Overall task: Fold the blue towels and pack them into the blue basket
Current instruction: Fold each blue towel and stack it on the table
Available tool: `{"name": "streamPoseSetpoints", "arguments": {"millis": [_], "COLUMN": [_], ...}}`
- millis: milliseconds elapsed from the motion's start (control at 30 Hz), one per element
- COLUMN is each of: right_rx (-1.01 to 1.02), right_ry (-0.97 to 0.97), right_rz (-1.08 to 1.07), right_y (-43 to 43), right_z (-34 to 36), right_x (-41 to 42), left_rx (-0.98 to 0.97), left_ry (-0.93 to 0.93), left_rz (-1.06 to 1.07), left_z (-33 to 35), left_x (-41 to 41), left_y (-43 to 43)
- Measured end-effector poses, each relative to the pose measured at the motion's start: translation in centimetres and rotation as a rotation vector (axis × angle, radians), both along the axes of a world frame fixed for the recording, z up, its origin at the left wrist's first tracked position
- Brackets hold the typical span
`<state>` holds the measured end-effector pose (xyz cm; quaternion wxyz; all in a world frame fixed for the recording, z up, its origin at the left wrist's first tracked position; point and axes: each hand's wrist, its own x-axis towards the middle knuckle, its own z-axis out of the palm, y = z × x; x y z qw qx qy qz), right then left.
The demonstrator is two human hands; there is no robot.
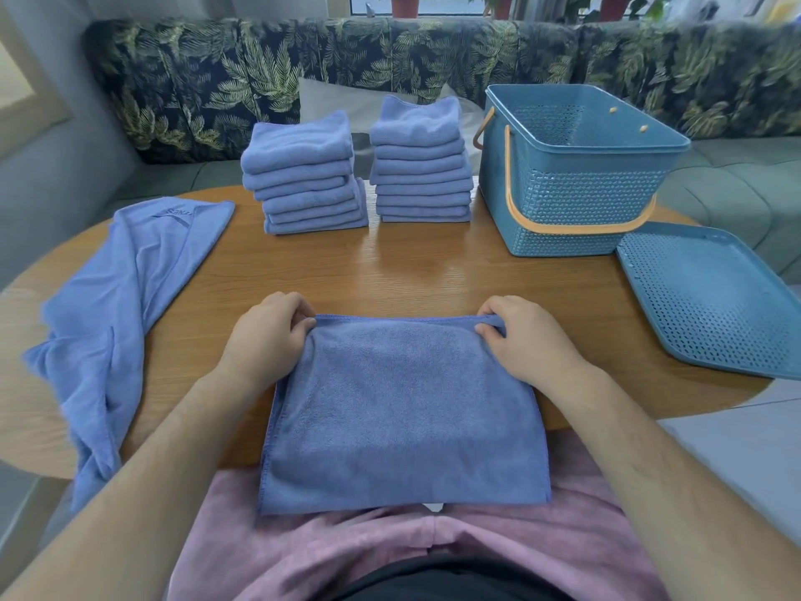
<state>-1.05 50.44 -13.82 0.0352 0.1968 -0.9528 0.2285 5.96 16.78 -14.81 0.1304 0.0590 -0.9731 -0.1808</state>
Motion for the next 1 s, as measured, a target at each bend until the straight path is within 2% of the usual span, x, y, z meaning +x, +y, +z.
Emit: {"name": "streamPoseSetpoints", "arguments": {"millis": [233, 367, 467, 533, 1000], "right_rx": [0.032, 0.086, -0.011, -0.077, -0.219], "right_ry": [-0.031, 0.057, 0.107, 0.081, 0.029], "right_rz": [-0.004, 0.007, 0.008, 0.0, -0.047], "right_y": [-0.3, -0.4, -0.2, -0.2, 0.7], "right_z": [-0.8, -1.1, -0.6, -0.1, 0.2], "right_x": [-0.2, 0.3, 0.4, 0.4, -0.2], "left_rx": [0.051, -0.013, -0.059, -0.061, -0.013], "left_ry": [-0.035, 0.007, 0.068, 0.031, 0.02], "left_rz": [-0.03, -0.036, -0.022, -0.042, -0.081], "left_z": [-0.5, -1.0, -1.1, -1.0, -0.5], "left_x": [-0.7, -0.5, -0.4, -0.5, -0.1], "left_y": [-0.1, -0.3, -0.3, -0.2, -0.8]}}
